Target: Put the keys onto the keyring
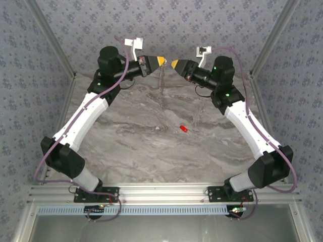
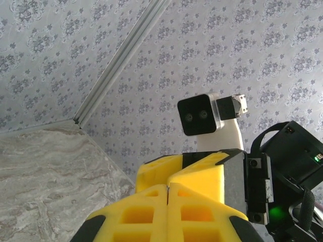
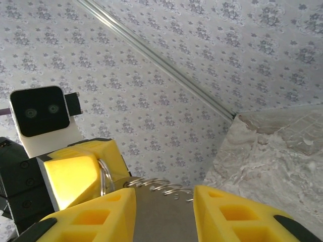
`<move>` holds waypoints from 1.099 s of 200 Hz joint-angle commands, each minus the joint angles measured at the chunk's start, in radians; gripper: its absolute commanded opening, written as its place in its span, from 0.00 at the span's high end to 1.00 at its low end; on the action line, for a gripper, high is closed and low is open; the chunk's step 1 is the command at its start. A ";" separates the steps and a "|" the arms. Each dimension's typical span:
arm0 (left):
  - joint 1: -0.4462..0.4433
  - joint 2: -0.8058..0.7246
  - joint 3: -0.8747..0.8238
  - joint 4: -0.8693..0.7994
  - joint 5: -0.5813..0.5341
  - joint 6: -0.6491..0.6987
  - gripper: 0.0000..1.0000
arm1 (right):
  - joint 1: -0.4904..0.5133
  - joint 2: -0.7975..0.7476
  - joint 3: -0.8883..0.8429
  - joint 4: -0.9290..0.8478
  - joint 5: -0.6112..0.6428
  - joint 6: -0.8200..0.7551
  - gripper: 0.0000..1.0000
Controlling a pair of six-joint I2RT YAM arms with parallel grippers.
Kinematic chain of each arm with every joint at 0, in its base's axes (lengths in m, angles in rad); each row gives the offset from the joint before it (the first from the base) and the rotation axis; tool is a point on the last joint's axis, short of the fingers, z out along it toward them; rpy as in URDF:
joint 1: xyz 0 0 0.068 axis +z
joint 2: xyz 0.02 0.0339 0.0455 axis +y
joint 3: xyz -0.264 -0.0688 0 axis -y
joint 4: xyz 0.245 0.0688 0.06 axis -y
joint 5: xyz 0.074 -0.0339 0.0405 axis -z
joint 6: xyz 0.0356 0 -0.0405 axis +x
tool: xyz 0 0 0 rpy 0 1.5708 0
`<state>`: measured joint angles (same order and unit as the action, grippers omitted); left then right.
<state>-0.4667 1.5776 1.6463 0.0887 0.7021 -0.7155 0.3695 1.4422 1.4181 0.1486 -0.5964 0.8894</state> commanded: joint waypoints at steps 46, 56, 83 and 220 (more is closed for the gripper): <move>-0.003 -0.026 0.057 0.071 0.044 0.019 1.00 | -0.005 -0.047 0.019 -0.001 0.014 -0.033 0.66; -0.003 -0.022 0.065 0.069 0.049 0.019 1.00 | -0.002 -0.046 0.024 -0.003 0.015 -0.035 0.66; -0.002 -0.017 0.087 0.067 0.062 0.019 1.00 | 0.003 -0.052 0.028 0.006 0.020 -0.047 0.66; -0.002 -0.016 0.099 0.059 0.076 0.017 1.00 | 0.049 0.011 0.129 0.128 -0.039 0.002 0.71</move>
<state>-0.4667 1.5780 1.7145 0.1085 0.7559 -0.7151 0.4133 1.4300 1.5074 0.2367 -0.6170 0.8795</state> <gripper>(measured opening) 0.038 0.276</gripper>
